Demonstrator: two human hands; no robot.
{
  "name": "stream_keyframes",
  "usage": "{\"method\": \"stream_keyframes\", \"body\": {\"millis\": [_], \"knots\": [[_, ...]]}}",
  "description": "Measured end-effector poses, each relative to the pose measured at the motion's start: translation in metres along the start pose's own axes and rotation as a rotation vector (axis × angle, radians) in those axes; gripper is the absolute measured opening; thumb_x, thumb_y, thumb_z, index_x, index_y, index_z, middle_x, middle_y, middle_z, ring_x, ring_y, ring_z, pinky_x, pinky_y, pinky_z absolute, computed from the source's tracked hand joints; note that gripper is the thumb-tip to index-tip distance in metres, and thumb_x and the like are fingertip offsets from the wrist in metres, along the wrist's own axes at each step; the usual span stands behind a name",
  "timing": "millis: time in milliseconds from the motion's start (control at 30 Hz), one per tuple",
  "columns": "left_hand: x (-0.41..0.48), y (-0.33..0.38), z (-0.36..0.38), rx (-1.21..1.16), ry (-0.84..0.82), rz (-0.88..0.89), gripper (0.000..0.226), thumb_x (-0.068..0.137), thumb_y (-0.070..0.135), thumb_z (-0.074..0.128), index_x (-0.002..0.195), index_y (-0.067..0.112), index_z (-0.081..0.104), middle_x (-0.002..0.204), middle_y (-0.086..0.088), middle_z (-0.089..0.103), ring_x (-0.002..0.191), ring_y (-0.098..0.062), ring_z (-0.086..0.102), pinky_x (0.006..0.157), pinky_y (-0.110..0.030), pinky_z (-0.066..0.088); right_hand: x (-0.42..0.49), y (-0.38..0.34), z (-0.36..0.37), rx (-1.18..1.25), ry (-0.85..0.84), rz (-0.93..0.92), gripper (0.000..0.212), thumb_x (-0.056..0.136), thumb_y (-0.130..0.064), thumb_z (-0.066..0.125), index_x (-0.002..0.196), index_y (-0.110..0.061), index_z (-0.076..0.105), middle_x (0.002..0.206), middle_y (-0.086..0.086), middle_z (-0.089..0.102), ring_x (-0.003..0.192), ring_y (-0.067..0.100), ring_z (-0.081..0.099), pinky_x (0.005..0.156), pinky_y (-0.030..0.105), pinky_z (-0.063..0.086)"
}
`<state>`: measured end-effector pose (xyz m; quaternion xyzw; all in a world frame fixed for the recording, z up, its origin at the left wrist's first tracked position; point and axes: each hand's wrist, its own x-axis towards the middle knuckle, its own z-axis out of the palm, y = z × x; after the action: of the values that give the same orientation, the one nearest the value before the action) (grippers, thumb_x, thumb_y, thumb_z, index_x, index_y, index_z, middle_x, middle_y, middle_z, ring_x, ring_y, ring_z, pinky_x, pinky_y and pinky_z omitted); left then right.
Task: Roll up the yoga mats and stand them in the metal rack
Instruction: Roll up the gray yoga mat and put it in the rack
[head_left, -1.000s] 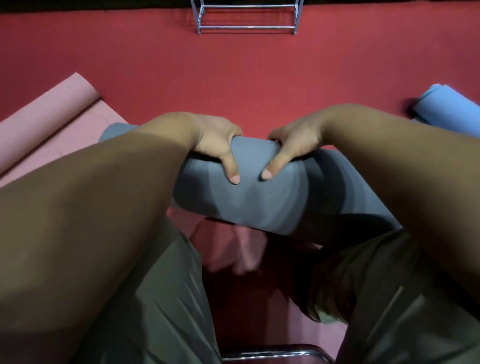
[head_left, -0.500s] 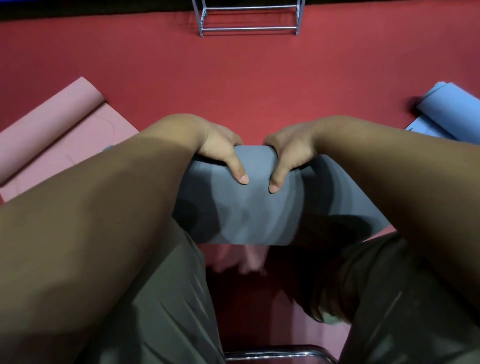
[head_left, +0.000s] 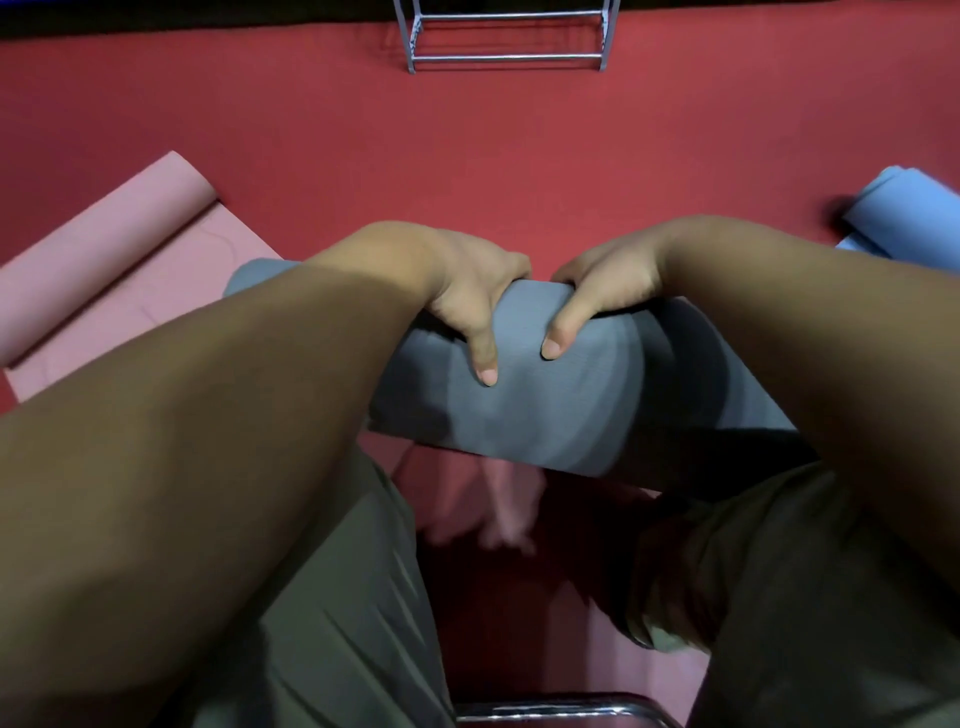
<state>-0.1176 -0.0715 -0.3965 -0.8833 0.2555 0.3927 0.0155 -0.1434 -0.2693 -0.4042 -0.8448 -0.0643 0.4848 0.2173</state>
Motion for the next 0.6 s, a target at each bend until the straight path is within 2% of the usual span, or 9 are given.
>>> {"method": "stream_keyframes", "body": {"millis": [100, 267, 333, 400, 467, 500, 600], "knots": [[-0.001, -0.004, -0.004, -0.055, 0.023, -0.003, 0.105, 0.037, 0.057, 0.105, 0.128, 0.040, 0.055, 0.110, 0.017, 0.069, 0.099, -0.013, 0.068, 0.093, -0.042, 0.059, -0.002, -0.006, -0.004, -0.076, 0.052, -0.015, 0.072, 0.067, -0.060, 0.092, 0.128, -0.032, 0.067, 0.118, -0.003, 0.078, 0.104, 0.023, 0.077, 0.099, 0.050, 0.061], [-0.002, -0.019, -0.008, -0.255, 0.036, -0.045, 0.081, 0.044, 0.050, 0.104, 0.115, 0.039, 0.067, 0.105, 0.015, 0.076, 0.095, -0.016, 0.076, 0.091, -0.043, 0.063, -0.007, -0.004, -0.017, -0.216, 0.174, -0.030, 0.121, 0.056, -0.077, 0.090, 0.158, -0.035, 0.042, 0.144, -0.008, 0.058, 0.128, 0.021, 0.059, 0.115, 0.045, 0.047], [-0.005, -0.025, -0.011, -0.349, 0.035, -0.074, 0.075, 0.046, 0.046, 0.104, 0.113, 0.038, 0.072, 0.103, 0.013, 0.080, 0.093, -0.018, 0.079, 0.090, -0.045, 0.064, -0.009, -0.004, -0.017, -0.254, 0.166, -0.052, 0.131, 0.048, -0.079, 0.092, 0.159, -0.036, 0.037, 0.150, -0.008, 0.056, 0.134, 0.021, 0.056, 0.118, 0.045, 0.045], [-0.009, -0.029, -0.011, -0.426, 0.007, -0.083, 0.070, 0.050, 0.043, 0.104, 0.113, 0.036, 0.075, 0.102, 0.009, 0.081, 0.091, -0.021, 0.080, 0.091, -0.049, 0.065, -0.009, -0.006, -0.014, -0.319, 0.178, -0.070, 0.137, 0.048, -0.076, 0.095, 0.163, -0.034, 0.031, 0.156, -0.006, 0.051, 0.140, 0.022, 0.051, 0.120, 0.043, 0.042], [-0.013, -0.029, -0.011, -0.475, -0.028, -0.092, 0.063, 0.058, 0.038, 0.101, 0.115, 0.033, 0.076, 0.104, 0.005, 0.082, 0.093, -0.024, 0.081, 0.094, -0.051, 0.064, -0.010, -0.009, -0.012, -0.349, 0.199, -0.079, 0.136, 0.052, -0.071, 0.096, 0.164, -0.033, 0.029, 0.159, -0.006, 0.049, 0.143, 0.023, 0.050, 0.119, 0.041, 0.041], [-0.014, -0.028, -0.010, -0.492, -0.046, -0.096, 0.060, 0.060, 0.036, 0.100, 0.115, 0.032, 0.077, 0.105, 0.003, 0.082, 0.094, -0.026, 0.081, 0.094, -0.053, 0.064, -0.010, -0.010, -0.012, -0.345, 0.204, -0.085, 0.129, 0.053, -0.071, 0.097, 0.160, -0.034, 0.036, 0.153, -0.007, 0.055, 0.137, 0.022, 0.055, 0.115, 0.041, 0.044], [-0.015, -0.024, -0.009, -0.516, -0.086, -0.094, 0.055, 0.065, 0.033, 0.098, 0.116, 0.031, 0.077, 0.107, 0.000, 0.082, 0.096, -0.028, 0.081, 0.095, -0.056, 0.063, -0.013, -0.008, -0.013, -0.345, 0.202, -0.103, 0.099, 0.053, -0.071, 0.097, 0.137, -0.038, 0.056, 0.122, -0.013, 0.069, 0.110, 0.016, 0.066, 0.099, 0.040, 0.054]]}}
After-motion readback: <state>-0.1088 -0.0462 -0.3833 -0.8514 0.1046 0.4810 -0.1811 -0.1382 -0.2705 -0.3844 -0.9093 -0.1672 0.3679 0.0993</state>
